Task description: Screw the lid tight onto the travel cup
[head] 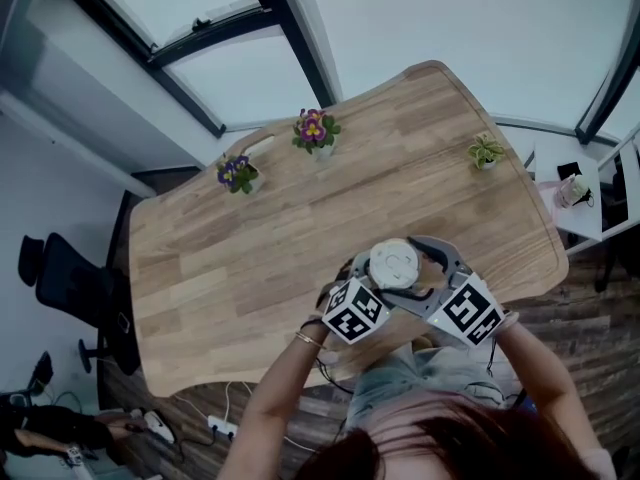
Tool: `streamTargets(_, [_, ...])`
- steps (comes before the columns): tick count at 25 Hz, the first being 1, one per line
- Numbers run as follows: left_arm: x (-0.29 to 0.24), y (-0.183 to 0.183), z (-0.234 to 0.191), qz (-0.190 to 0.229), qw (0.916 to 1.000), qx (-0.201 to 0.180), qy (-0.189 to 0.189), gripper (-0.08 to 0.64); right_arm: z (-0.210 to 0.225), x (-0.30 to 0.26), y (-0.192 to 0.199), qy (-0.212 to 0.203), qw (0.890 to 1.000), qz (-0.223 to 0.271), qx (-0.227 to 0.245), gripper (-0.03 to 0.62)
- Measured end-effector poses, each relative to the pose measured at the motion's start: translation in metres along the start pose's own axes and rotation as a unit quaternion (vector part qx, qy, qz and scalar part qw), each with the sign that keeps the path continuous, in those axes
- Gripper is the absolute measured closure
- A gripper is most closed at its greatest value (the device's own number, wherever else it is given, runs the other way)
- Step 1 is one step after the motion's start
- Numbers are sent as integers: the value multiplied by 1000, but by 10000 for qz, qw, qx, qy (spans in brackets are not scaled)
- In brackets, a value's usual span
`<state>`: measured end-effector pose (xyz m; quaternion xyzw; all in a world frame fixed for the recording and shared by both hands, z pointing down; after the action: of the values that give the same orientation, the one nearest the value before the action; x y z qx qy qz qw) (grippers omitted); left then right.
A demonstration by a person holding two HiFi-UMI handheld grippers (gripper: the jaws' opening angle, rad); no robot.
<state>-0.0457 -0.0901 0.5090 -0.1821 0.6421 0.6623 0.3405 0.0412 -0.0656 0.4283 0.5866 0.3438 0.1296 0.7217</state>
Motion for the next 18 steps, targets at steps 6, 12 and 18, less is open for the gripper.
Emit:
streamTargets(6, [0, -1, 1, -44, 9999, 98, -105, 199, -1, 0, 0, 71, 9999, 0, -87, 207])
streamTargets(12, [-1, 0, 4, 21, 9992, 252, -310, 201, -3, 1, 2, 161, 9997, 20, -178, 207])
streamTargets(18, [0, -1, 7, 23, 9973, 360, -633, 200, -4, 2, 2, 278, 9995, 3, -159, 207])
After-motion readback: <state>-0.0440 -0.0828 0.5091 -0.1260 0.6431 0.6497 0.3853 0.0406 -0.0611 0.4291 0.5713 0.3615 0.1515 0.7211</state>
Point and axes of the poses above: the fingertips, and each gripper's own axes: x backward along the fingers, z to its right, y out of its underside, the point moved 8 cm from there along x, backward along the fingers, and after that the axes turned 4 degrees about -x, right-handed, at the moved point
